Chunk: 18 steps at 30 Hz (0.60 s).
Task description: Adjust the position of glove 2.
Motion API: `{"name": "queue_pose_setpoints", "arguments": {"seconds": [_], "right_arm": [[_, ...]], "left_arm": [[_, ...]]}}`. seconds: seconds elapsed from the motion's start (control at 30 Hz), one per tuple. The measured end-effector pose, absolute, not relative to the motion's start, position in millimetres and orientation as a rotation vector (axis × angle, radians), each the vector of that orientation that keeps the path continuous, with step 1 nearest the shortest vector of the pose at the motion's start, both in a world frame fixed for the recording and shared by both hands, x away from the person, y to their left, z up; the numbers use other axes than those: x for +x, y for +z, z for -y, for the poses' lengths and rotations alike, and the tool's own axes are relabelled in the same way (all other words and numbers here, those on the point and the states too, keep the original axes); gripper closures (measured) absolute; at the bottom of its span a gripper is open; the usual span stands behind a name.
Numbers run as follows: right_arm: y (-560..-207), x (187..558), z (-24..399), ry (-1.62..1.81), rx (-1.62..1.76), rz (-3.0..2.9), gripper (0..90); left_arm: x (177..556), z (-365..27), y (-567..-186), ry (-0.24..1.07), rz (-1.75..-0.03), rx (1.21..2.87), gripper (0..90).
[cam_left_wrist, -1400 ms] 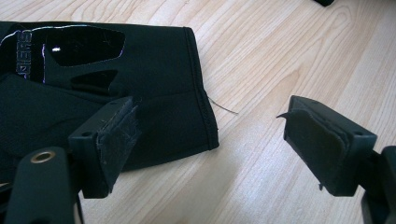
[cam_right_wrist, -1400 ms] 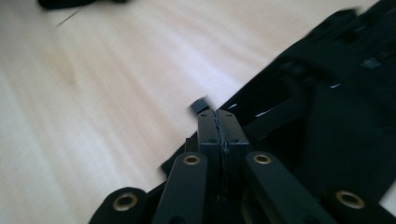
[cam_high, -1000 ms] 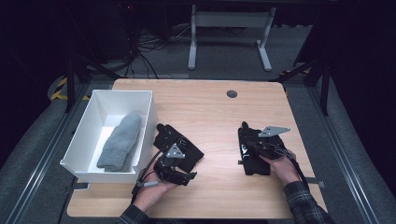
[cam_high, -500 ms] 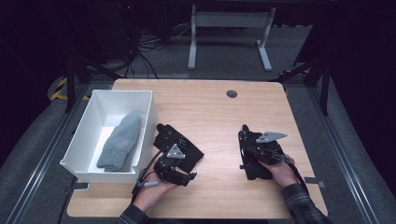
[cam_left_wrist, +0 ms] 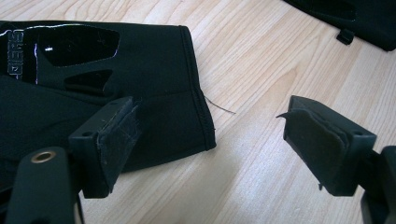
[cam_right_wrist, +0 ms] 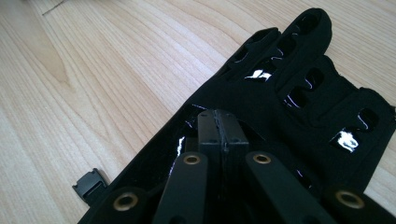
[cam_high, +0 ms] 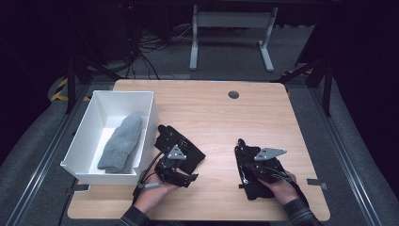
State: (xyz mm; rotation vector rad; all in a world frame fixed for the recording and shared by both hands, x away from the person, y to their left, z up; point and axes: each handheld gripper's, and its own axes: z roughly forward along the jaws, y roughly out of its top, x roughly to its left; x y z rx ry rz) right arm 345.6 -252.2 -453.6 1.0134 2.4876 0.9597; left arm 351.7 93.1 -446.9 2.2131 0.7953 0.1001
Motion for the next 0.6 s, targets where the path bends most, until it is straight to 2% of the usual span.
{"name": "queue_pose_setpoints", "arguments": {"seconds": [0.07,0.1,0.13,0.2,0.23,0.33,0.47,0.5,0.57,0.6], "right_arm": [[-452,346,254,0.983,1.016,-2.483,86.5],[-450,346,256,1.014,1.014,-2.471,78.3],[-448,346,257,1.026,1.013,-2.462,75.2],[-446,347,259,1.039,1.021,-2.452,72.1],[-443,347,266,1.065,1.042,-2.416,59.4],[-442,349,279,1.045,1.085,-2.369,47.2],[-445,350,300,1.014,1.121,-2.318,38.1],[-445,350,300,1.014,1.121,-2.318,38.1],[-448,349,315,0.995,1.153,-2.285,35.4],[-448,349,315,0.995,1.153,-2.285,35.4]], "left_arm": [[352,-94,-446,0.101,-0.797,2.203,20.6],[352,-94,-445,0.107,-0.802,2.199,21.3],[353,-94,-444,0.111,-0.809,2.195,22.1],[354,-95,-442,0.117,-0.810,2.189,28.4],[357,-94,-439,0.143,-0.823,2.175,32.1],[363,-93,-435,0.170,-0.864,2.174,52.1],[373,-89,-432,0.186,-0.909,2.145,77.7],[376,-88,-433,0.195,-0.918,2.150,77.7],[383,-84,-435,0.211,-0.952,2.163,89.6],[386,-83,-435,0.227,-0.964,2.162,89.6]]}}
